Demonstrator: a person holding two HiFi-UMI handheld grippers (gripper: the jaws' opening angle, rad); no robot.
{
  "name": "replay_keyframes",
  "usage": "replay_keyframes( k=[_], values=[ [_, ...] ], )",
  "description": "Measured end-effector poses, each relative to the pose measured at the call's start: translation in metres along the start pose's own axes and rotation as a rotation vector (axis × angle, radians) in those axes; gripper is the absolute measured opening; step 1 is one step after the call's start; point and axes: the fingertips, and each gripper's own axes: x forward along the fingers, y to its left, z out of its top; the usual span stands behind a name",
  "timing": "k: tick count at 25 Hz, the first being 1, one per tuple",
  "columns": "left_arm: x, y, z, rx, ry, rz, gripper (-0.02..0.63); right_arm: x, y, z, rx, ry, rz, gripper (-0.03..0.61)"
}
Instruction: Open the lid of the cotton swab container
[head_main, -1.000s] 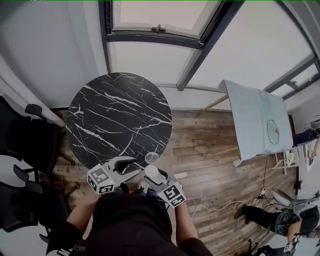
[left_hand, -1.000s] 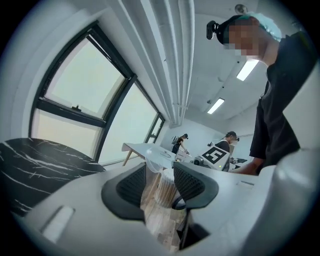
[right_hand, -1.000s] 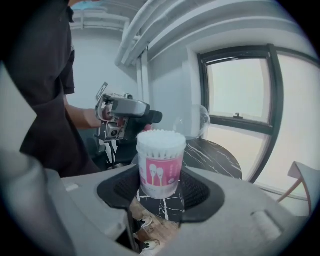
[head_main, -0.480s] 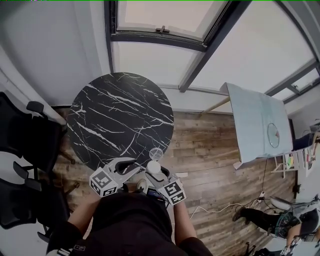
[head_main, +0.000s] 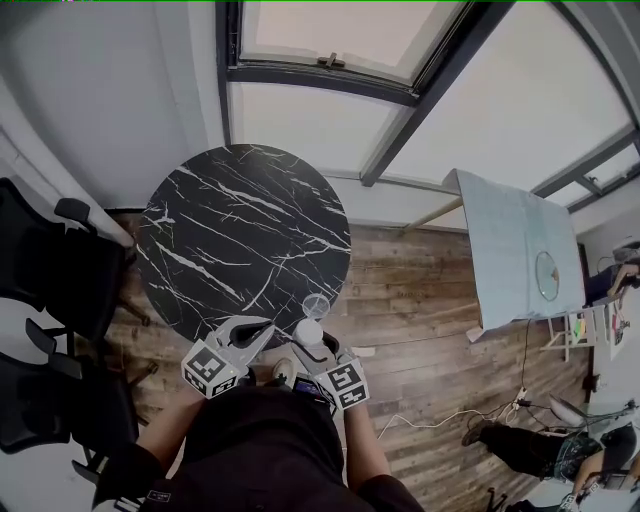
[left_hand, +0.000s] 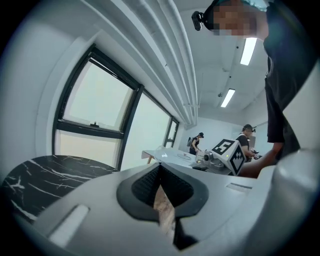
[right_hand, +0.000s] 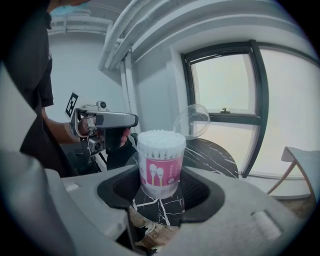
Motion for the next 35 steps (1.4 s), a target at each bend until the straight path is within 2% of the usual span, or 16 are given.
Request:
replay_keyframes(
  k=[3, 9, 13, 18, 23, 35],
  values=[
    [-0.003, 0.012, 0.002, 0.023, -0.027, 0.091, 0.002, 0.002, -0.003, 0.000, 0.004, -0.006, -0.013, 0.244],
    [-0.010, 0.023, -0.001, 0.051, -0.047, 0.197, 0.002, 0.006, -0.010, 0.000, 0.013, -0.032, -0.071, 0.244],
    [-0.016, 0.035, -0.008, 0.101, -0.047, 0.290, 0.000, 0.011, -0.020, -0.005, 0.012, -0.027, -0.126, 0.245],
    [-0.025, 0.043, -0.010, 0.132, -0.064, 0.378, 0.000, 0.014, -0.030, -0.010, 0.061, -0.043, -0.163, 0.247],
    [-0.029, 0.047, -0.018, 0.124, -0.070, 0.399, 0.000, 0.017, -0.030, -0.011, 0.049, -0.042, -0.172, 0.247],
    [-0.024, 0.044, -0.027, 0.110, -0.062, 0.366, 0.000, 0.019, -0.023, -0.012, 0.015, -0.051, -0.185, 0.245]
  ],
)
